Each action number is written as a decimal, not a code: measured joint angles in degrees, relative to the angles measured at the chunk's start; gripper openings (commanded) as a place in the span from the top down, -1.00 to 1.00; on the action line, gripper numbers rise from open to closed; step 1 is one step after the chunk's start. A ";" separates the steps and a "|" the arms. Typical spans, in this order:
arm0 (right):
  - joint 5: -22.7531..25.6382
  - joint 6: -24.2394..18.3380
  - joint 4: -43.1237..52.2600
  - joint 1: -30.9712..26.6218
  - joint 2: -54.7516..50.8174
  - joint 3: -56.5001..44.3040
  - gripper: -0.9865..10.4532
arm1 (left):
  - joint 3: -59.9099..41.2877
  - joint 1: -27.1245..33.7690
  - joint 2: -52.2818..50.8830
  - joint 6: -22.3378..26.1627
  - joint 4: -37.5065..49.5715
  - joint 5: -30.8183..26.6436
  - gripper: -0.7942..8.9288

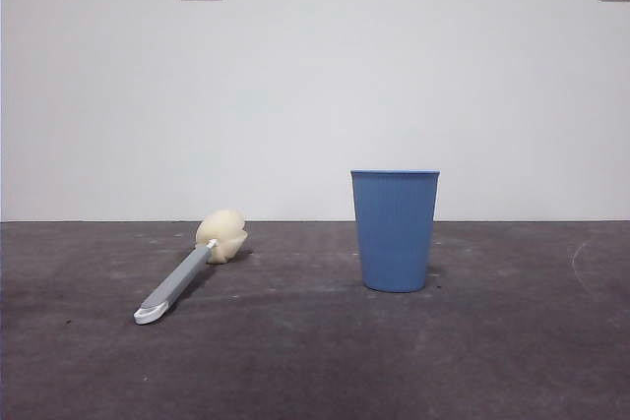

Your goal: Pick up the cup brush,pick up the cup,insert the brush into the cup,clean the cup,put the cup brush back,put the cup back to the fixed position on the table

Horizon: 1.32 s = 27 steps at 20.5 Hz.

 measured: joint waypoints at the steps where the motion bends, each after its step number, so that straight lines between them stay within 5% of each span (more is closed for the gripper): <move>1: 0.00 -0.09 0.00 0.00 0.00 0.00 0.73 | 0.00 0.00 0.00 0.02 -0.02 0.00 0.84; 3: 0.02 -0.22 0.00 0.00 0.00 0.00 0.34 | 0.00 0.00 0.00 0.04 -0.02 0.00 0.67; 5: 0.02 -0.17 0.00 0.00 0.00 0.00 -0.13 | 0.00 0.00 0.02 0.04 -0.02 0.59 -0.14; 6: 0.02 0.17 0.00 0.00 0.00 0.00 -0.23 | 0.00 0.00 0.17 0.04 -0.02 1.38 -0.34; 14: 0.15 2.60 -0.02 0.00 1.99 0.00 -0.22 | 0.04 -1.92 3.45 0.04 2.36 2.97 -0.34; 21: 0.13 3.10 -0.04 0.00 5.27 0.00 -0.22 | 0.35 -9.70 12.11 -1.77 8.61 2.38 -0.34; 27: 0.11 4.42 -0.11 0.00 6.43 0.00 -0.22 | 0.37 -25.07 24.68 -8.70 19.91 -11.85 -0.34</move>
